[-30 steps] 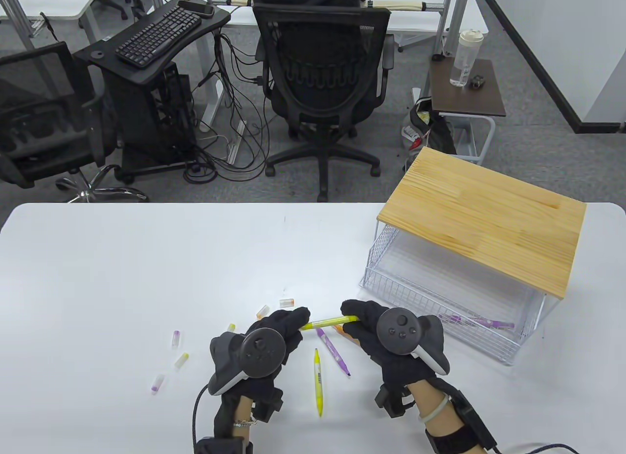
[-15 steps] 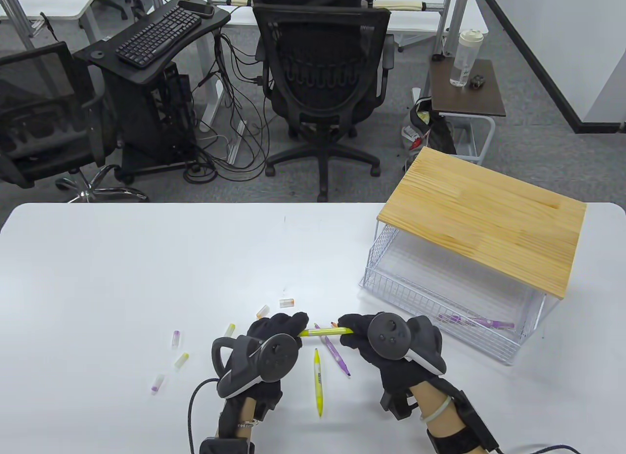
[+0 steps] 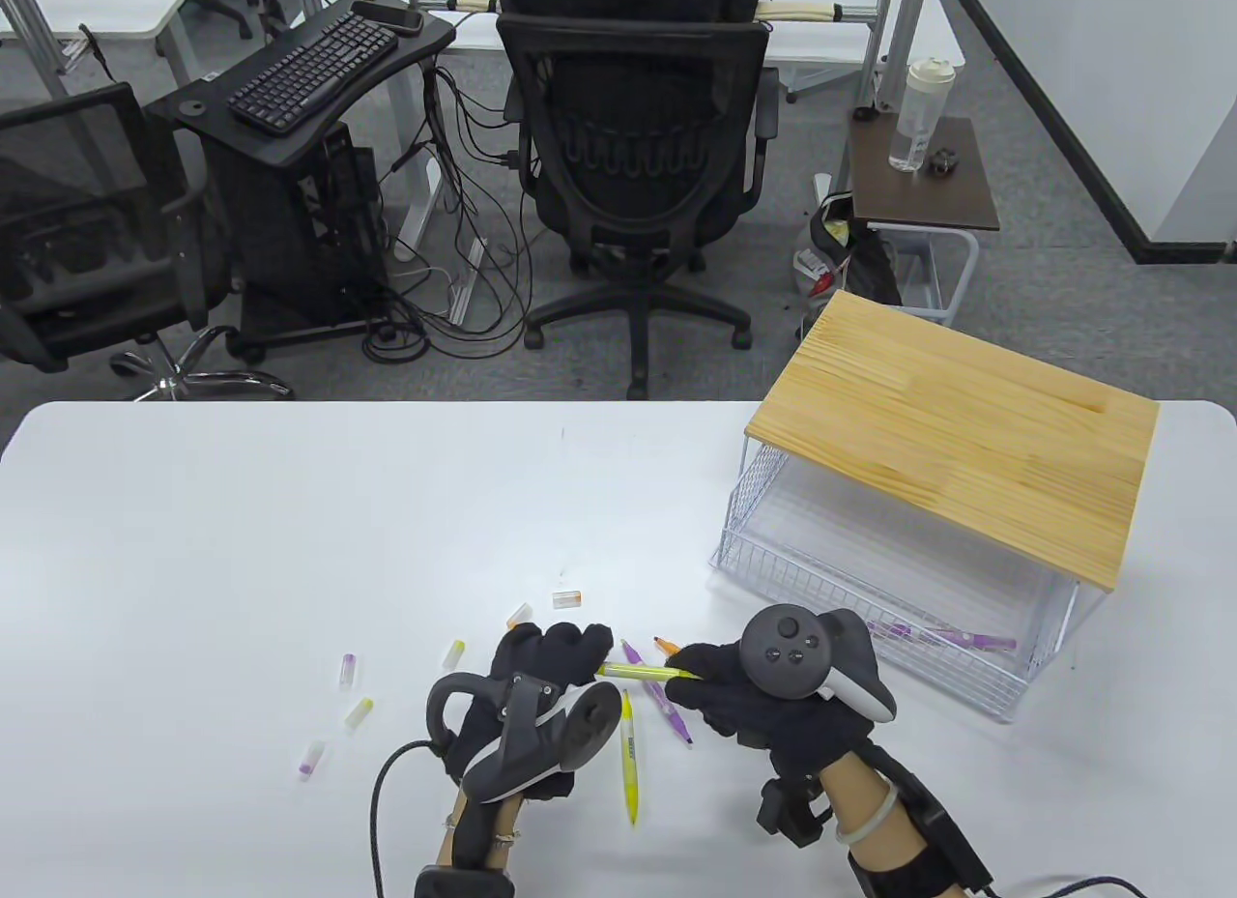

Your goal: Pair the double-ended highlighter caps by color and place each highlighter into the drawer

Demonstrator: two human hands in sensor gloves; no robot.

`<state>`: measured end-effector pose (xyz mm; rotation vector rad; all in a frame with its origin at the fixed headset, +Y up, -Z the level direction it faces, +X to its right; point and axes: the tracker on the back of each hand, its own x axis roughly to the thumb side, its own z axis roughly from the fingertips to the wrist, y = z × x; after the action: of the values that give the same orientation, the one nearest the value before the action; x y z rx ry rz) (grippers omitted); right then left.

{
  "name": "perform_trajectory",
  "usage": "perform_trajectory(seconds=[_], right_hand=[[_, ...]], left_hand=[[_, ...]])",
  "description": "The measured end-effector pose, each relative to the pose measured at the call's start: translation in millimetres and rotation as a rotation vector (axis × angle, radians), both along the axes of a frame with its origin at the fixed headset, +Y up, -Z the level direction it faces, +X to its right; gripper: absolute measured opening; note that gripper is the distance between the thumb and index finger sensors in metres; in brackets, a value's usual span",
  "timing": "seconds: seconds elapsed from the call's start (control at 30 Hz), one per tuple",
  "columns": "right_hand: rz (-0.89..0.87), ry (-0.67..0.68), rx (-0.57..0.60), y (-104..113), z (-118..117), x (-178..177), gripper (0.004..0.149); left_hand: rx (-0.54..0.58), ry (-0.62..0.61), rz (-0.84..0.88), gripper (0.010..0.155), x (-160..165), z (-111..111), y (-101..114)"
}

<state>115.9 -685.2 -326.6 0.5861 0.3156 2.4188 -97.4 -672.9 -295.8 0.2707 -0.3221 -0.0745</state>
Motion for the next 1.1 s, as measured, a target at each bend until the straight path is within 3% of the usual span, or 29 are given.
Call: perform_trajectory(seconds=[0.17,0.37,0.63,0.77,0.9,1.1], right_hand=[[-0.014,0.007,-0.011,0.1,-0.3,2.7,0.047],[-0.184,0.057,-0.179,-4.6,-6.9,7.3,0.047],[-0.258,0.056,-0.296,-19.1,-12.2,-0.3,0.047],[-0.199,-0.006,-0.217,-15.9,-9.4,-3.6,0.047],[-0.023,-0.171,0.006,-9.6,-3.1,-5.7,0.047],[0.113,-0.323,0.186,-2.7,-1.6,3.7,0.047]], left_hand=[[0.050,-0.001,-0.014,0.047,4.7,2.8,-0.5],[0.141,0.003,-0.003,0.047,4.3,11.0,10.0],[0.187,0.037,-0.020,0.050,-3.3,12.1,13.9],[0.053,0.021,0.048,0.052,-12.1,6.8,13.6],[-0.052,0.036,0.104,0.063,-20.6,1.1,10.1],[0.007,0.130,0.099,0.069,-33.7,-3.8,3.8]])
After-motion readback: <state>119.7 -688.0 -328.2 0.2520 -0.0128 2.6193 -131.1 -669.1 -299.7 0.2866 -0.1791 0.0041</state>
